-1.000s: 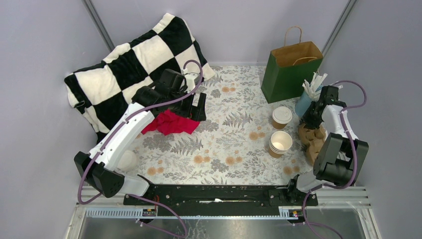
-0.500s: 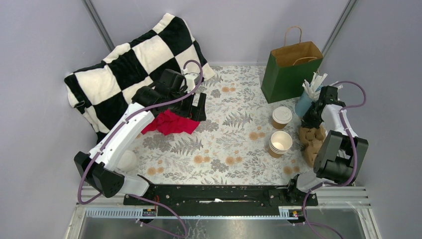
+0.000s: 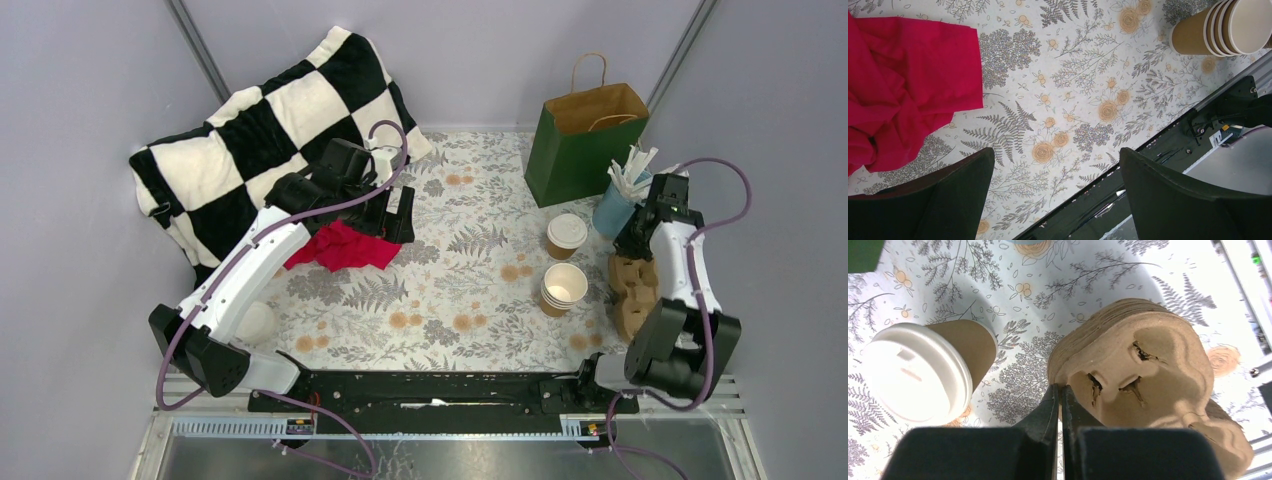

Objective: Pack the takeout coffee

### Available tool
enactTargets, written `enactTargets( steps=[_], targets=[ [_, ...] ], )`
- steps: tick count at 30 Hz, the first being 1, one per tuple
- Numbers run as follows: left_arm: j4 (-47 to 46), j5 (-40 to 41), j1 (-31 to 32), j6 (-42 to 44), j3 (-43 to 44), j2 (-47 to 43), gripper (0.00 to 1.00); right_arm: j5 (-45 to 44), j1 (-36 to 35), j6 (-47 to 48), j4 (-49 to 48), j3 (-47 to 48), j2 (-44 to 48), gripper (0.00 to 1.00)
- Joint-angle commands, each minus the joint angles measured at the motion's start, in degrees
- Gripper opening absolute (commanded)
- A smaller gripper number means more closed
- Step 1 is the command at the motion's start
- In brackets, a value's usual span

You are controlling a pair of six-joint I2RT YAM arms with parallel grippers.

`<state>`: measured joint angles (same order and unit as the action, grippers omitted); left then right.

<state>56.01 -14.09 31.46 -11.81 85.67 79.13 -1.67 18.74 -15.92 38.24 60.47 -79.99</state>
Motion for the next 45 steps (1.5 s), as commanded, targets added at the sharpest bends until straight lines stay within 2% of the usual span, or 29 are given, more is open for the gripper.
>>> enactTargets(
  steps=[1,3,7,10,12,14,16,19,21,23,24,27,29,30,32,35,37,39,43,45],
  targets=[
    [-2.5,-0.2,0.8,0.8,0.0,-0.6,0.99,-4.9,-0.1,3.2,-1.9,-3.6,5.9,0.00],
    [-2.7,0.0,1.4,0.9,-0.2,-0.9,0.99,-6.7,-0.1,1.6,-2.5,-4.3,5.1,0.00],
    [-2.6,0.3,2.0,1.0,0.3,-0.8,0.99,-10.9,-0.3,-0.6,5.4,4.7,8.7,0.00],
    [-3.3,0.4,2.4,1.0,0.1,-1.0,0.99,-13.0,-0.1,2.0,-0.3,-1.9,6.5,0.00],
    [-3.2,1.2,3.5,1.5,0.0,-1.1,0.99,-10.8,-0.3,-0.3,3.6,0.1,4.7,0.00],
    [-2.8,1.5,3.8,1.5,0.2,-0.9,0.99,-11.8,-1.6,-2.6,4.9,2.6,9.2,0.00],
    [-3.1,1.0,3.9,1.5,0.6,-0.8,0.99,-14.0,-1.6,-0.4,4.9,2.7,10.7,0.00],
    [-3.2,1.7,4.4,1.6,-0.1,-1.2,0.99,-15.5,-1.6,1.7,0.9,-1.1,4.1,0.00],
    [-2.6,1.9,5.0,1.7,0.3,-1.1,0.99,-14.1,-4.1,-3.6,11.0,8.5,2.6,0.00],
    [-2.4,1.3,5.0,1.6,1.2,-0.2,0.99,-16.9,-8.6,-6.0,14.4,13.6,5.2,0.00],
    [-2.8,0.7,5.0,1.6,1.5,0.1,0.99,-17.9,-8.5,-5.8,14.3,13.0,4.8,0.00],
    [-3.3,0.9,5.3,1.7,0.6,-0.4,0.99,-18.2,-7.5,-1.7,7.9,2.3,0.7,0.00],
    [-2.6,2.0,5.6,1.8,0.4,-0.7,0.99,-18.7,-8.5,-3.3,13.4,5.4,0.8,0.00],
    [-2.2,2.0,5.6,1.8,0.7,-0.7,0.99,-19.2,-8.9,-4.3,15.0,7.7,3.9,0.00],
    [-2.4,1.3,5.6,1.8,1.3,0.0,0.99,-21.5,-8.7,-3.8,14.2,8.7,8.0,0.00],
    [-3.3,1.6,5.8,1.7,0.5,-0.3,0.99,-24.6,-8.1,1.5,9.6,2.9,2.5,0.00],
    [-3.0,2.2,6.2,1.9,0.7,-0.4,0.99,-24.4,-9.6,-2.0,16.8,10.3,0.4,0.00],
    [-2.5,2.2,6.2,1.9,1.6,0.3,0.99,-24.2,-11.5,-3.0,14.8,13.2,6.2,0.00],
    [-3.2,1.8,6.3,2.0,1.1,-0.1,0.99,-24.1,-8.1,1.8,11.1,6.4,2.2,0.00],
    [-2.5,2.8,6.3,2.1,0.9,-0.5,0.99,-28.2,-10.6,-1.8,20.4,11.2,2.5,0.00]
  ],
)
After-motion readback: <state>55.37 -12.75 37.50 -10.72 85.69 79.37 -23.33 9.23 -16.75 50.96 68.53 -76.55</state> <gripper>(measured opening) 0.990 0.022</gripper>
